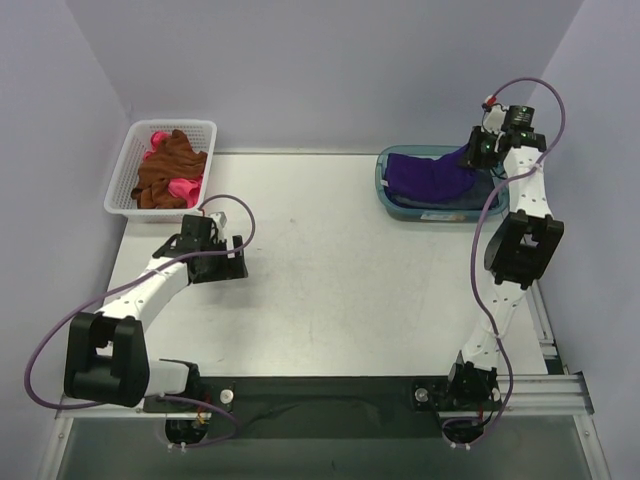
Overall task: Fold and stack the towels
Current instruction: Neatly place the folded towel into the bin
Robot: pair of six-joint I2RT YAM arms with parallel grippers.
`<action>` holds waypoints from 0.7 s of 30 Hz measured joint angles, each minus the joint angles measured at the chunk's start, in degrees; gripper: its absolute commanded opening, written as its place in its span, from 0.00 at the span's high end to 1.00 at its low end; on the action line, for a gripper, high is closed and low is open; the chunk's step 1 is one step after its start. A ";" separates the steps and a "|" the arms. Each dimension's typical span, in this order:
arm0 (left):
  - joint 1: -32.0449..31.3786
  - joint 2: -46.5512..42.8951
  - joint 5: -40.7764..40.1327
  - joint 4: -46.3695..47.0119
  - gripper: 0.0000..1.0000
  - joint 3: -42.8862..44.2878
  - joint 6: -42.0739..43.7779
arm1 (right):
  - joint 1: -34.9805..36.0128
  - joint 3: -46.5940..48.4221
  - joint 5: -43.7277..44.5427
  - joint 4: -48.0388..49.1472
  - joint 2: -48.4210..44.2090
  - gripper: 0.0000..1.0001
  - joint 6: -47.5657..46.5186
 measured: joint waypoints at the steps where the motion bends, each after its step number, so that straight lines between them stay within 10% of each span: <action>1: 0.00 0.13 0.07 0.00 0.02 0.00 0.00 | 0.00 0.00 0.83 0.00 0.02 0.93 -0.42; 17: 0.00 1.55 0.15 0.00 0.03 0.02 0.02 | 0.00 -0.02 9.60 1.53 0.15 0.91 -4.52; 21: 0.00 2.03 0.15 -0.02 0.03 0.02 0.02 | 0.00 -0.04 10.69 2.21 0.24 0.70 -5.09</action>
